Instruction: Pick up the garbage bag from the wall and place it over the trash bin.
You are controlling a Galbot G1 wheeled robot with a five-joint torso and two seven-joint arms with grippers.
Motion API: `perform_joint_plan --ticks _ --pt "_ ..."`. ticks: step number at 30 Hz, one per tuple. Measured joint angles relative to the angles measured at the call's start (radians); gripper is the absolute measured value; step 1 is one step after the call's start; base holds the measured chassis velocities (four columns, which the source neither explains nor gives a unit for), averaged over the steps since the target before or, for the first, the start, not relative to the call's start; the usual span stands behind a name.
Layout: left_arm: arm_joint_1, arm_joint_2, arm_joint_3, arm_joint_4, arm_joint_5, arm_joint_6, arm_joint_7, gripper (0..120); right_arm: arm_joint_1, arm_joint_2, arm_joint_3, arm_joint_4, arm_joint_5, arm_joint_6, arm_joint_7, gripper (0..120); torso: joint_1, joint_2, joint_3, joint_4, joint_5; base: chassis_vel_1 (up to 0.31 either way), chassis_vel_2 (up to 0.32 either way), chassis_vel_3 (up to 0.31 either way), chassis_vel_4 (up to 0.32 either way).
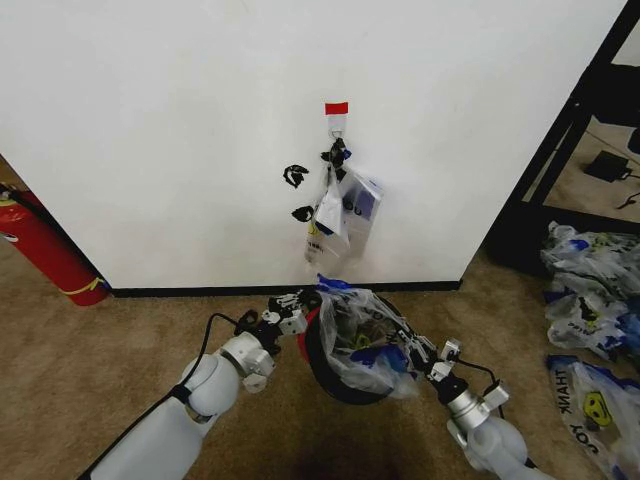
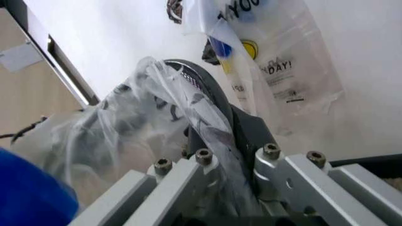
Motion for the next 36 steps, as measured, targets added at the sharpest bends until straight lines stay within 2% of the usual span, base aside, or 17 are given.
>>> perform_joint_plan --ticks 7,13,17,18,19,24,26,27,28,29,30,31,34,36 --pt "0.009 0.006 -0.009 0.015 -0.005 -0.021 -0.004 0 0.007 0.002 0.005 0.005 0.035 -0.007 -0.01 1 0.0 0.0 0.0 0.0 0.0 0.0 0.0 0.0 0.0" --pt "0.016 0.0 0.0 0.011 -0.071 -0.036 -0.022 0 0.0 0.015 -0.01 0.027 0.039 0.006 0.046 1 0.0 0.0 0.0 0.0 0.0 0.0 0.0 0.0 0.0" --pt "0.018 -0.01 0.001 0.021 -0.188 -0.015 -0.099 16 -0.018 0.031 -0.03 0.045 0.012 0.051 0.128 1 0.0 0.0 0.0 0.0001 0.0 0.0 0.0 0.0 0.0" --pt "0.019 -0.016 0.0 0.026 -0.243 0.001 -0.128 19 -0.026 0.037 -0.036 0.048 -0.001 0.069 0.151 1 0.0 0.0 0.0 0.0 0.0 0.0 0.0 0.0 0.0" --pt "0.019 -0.016 0.0 0.026 -0.243 0.001 -0.128 19 -0.026 0.037 -0.036 0.048 -0.001 0.069 0.151 1 0.0 0.0 0.0 0.0 0.0 0.0 0.0 0.0 0.0" --pt "0.013 -0.053 -0.022 0.043 -0.441 0.053 -0.225 39 -0.044 0.062 -0.048 0.056 -0.041 0.137 0.218 1 0.0 0.0 0.0 0.0 -0.0001 0.0 0.0 0.0 0.0" --pt "0.009 -0.069 -0.034 0.033 -0.535 0.072 -0.299 48 -0.049 0.074 -0.055 0.063 -0.061 0.169 0.263 1 0.0 0.0 0.0 -0.0001 -0.0001 0.0 0.0 0.0 0.0" --pt "0.009 -0.069 -0.034 0.033 -0.535 0.072 -0.299 48 -0.049 0.074 -0.055 0.063 -0.061 0.169 0.263 1 0.0 0.0 0.0 -0.0001 -0.0001 0.0 0.0 0.0 0.0" --pt "0.01 -0.072 -0.035 0.015 -0.578 0.081 -0.327 53 -0.051 0.079 -0.059 0.065 -0.073 0.185 0.283 1 0.0 0.0 0.0 0.0001 -0.0001 0.0 0.0 0.0 0.0" --pt "0.019 -0.073 -0.033 -0.041 -0.654 0.108 -0.37 58 -0.051 0.086 -0.064 0.065 -0.098 0.21 0.314 1 0.0 0.0 0.0 -0.0001 -0.0002 0.0 0.0 0.0 0.0" --pt "0.059 -0.06 -0.006 -0.158 -0.751 0.148 -0.399 65 -0.052 0.103 -0.075 0.066 -0.158 0.249 0.381 1 0.0 0.0 0.0 -0.0003 0.0001 0.0 0.0 0.0 0.0" --pt "0.084 -0.052 0.009 -0.201 -0.773 0.159 -0.399 65 -0.051 0.108 -0.079 0.066 -0.181 0.26 0.401 1 0.0 0.0 0.0 -0.0003 0.0 0.0 0.0 0.0 0.0" --pt "0.196 -0.026 0.075 -0.325 -0.792 0.206 -0.373 80 -0.034 0.133 -0.089 0.053 -0.281 0.304 0.454 1 0.0 0.0 0.0 0.0003 0.0001 0.0 0.0 0.0 0.0" --pt "0.225 -0.023 0.095 -0.348 -0.793 0.223 -0.37 81 -0.028 0.139 -0.091 0.048 -0.309 0.317 0.467 1 0.0 0.0 0.0 0.0006 0.0001 0.0 0.0 0.0 0.0"
